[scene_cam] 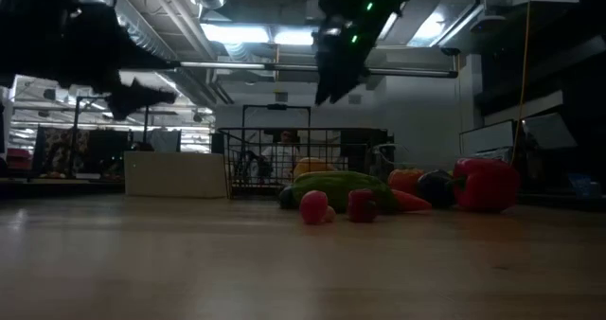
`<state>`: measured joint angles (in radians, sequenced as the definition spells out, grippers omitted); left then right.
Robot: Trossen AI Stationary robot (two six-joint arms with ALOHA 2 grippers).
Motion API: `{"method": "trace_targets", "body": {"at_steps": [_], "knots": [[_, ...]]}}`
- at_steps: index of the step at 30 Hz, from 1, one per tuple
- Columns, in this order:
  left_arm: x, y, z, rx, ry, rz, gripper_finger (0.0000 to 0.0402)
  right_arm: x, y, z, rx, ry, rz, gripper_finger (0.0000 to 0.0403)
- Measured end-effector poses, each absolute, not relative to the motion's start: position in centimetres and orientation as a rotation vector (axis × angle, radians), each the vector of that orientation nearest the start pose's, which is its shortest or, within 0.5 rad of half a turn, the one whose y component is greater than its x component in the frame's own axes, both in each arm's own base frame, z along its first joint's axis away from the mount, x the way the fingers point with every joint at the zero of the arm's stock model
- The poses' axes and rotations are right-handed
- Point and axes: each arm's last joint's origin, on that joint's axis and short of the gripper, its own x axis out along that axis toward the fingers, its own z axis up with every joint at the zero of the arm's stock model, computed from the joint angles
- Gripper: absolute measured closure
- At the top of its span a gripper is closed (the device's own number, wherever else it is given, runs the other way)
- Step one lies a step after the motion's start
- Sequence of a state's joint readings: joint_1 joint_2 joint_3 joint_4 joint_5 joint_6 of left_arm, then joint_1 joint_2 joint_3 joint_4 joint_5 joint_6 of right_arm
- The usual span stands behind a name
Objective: Sort produce into baskets
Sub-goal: Put the red mushroom into the white bin
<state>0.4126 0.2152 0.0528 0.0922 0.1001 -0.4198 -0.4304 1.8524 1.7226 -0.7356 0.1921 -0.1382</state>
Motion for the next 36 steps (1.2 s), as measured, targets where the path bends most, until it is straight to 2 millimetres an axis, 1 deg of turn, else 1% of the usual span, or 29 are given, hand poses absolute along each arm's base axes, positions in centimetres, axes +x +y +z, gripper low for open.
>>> {"method": "trace_targets", "body": {"at_steps": [3,5,10,15,20,24,27,30,32,36], "knots": [[10.6,3.8,18.2,-0.407,-0.079,0.261,0.0092,35.4,-16.2,33.5,-0.034,0.879,-0.510,0.0027],[11.0,3.5,18.7,-0.401,-0.090,0.243,0.0092,34.5,-15.2,34.7,-0.041,0.875,-0.498,0.0027],[12.9,2.6,20.2,-0.328,-0.019,0.244,0.0092,32.5,-12.7,37.5,-0.070,0.846,-0.478,0.0027],[16.1,1.5,21.7,-0.258,0.099,0.235,0.0092,30.6,-10.6,39.0,-0.100,0.866,-0.488,0.0027],[20.2,-0.1,22.2,-0.213,0.232,0.167,0.0092,28.6,-8.7,39.6,-0.065,0.940,-0.480,0.0027],[23.6,-2.0,21.5,-0.175,0.340,0.106,0.0092,27.8,-6.8,39.7,-0.056,0.998,-0.445,0.0027],[26.2,-3.5,20.6,-0.122,0.410,0.077,0.0092,27.8,-5.3,39.7,-0.073,1.009,-0.414,0.0027],[28.5,-4.8,19.4,-0.077,0.472,0.056,0.0092,27.7,-3.8,39.5,-0.129,1.035,-0.410,0.0027],[29.9,-5.5,18.6,-0.068,0.503,0.047,0.0092,27.7,-3.0,39.5,-0.162,1.045,-0.405,0.0027],[32.1,-6.6,17.0,-0.100,0.552,0.062,0.0092,27.5,-1.4,39.4,-0.217,1.065,-0.379,0.0027]]}}
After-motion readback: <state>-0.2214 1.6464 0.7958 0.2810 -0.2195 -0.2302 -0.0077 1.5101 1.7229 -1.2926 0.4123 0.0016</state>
